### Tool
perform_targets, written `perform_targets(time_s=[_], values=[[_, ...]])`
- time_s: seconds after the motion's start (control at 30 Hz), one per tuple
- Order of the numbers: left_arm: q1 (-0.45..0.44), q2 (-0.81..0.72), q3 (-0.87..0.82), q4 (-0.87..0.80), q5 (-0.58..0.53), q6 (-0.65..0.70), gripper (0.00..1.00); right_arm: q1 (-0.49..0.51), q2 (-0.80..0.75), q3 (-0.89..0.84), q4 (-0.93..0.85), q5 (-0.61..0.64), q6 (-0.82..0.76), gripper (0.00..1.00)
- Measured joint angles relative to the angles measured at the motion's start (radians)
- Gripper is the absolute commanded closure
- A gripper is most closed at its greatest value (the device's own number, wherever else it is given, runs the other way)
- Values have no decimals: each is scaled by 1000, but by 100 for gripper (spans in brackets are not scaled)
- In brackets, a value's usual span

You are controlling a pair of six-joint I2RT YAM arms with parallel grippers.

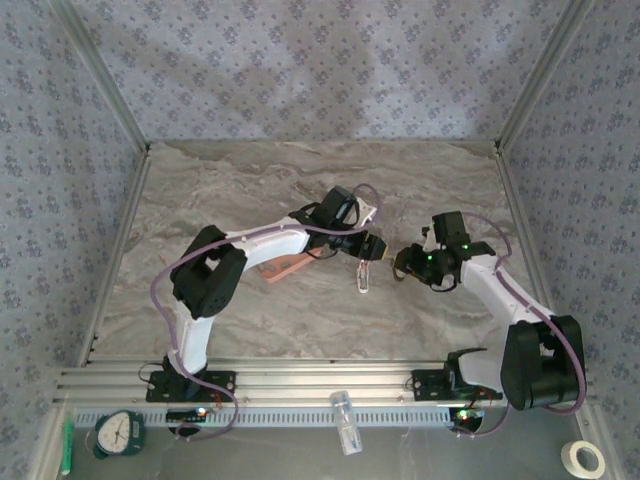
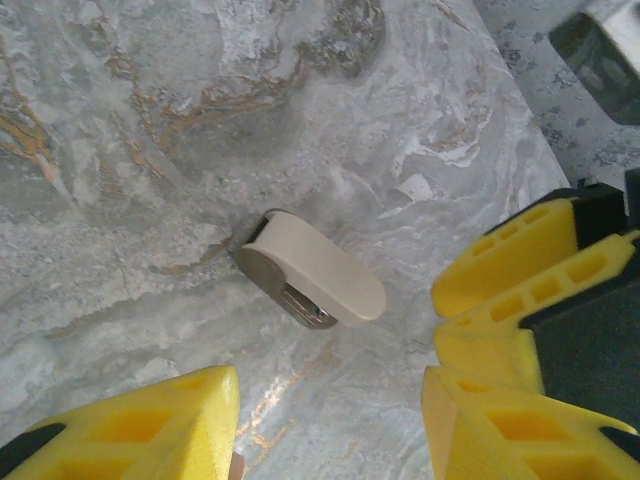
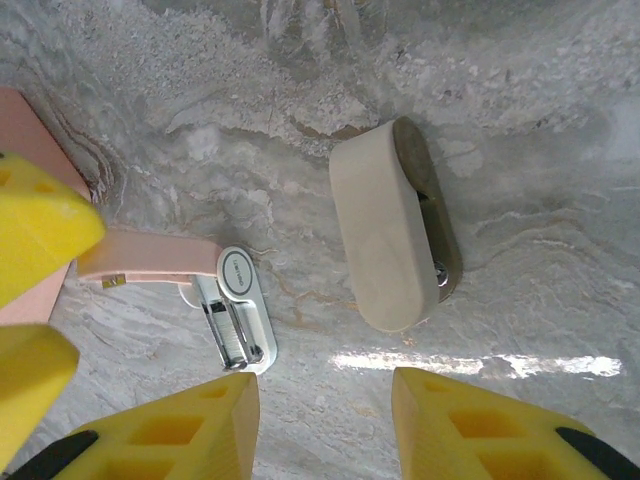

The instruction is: Load the staples into the stapler

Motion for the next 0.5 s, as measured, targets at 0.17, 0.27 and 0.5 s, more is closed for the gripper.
perform_targets(time_s=[0.17,0.27,0.5], values=[[-15,-36,-42,-3,27,3,50,19,-8,0,7,1,12,58],[-20,-42,-60,-10,35,7,50,34,-16,0,8,3,18,58],[-27,-43,-133,-40,39,7,49,72,-28,0,13,12,41,58]])
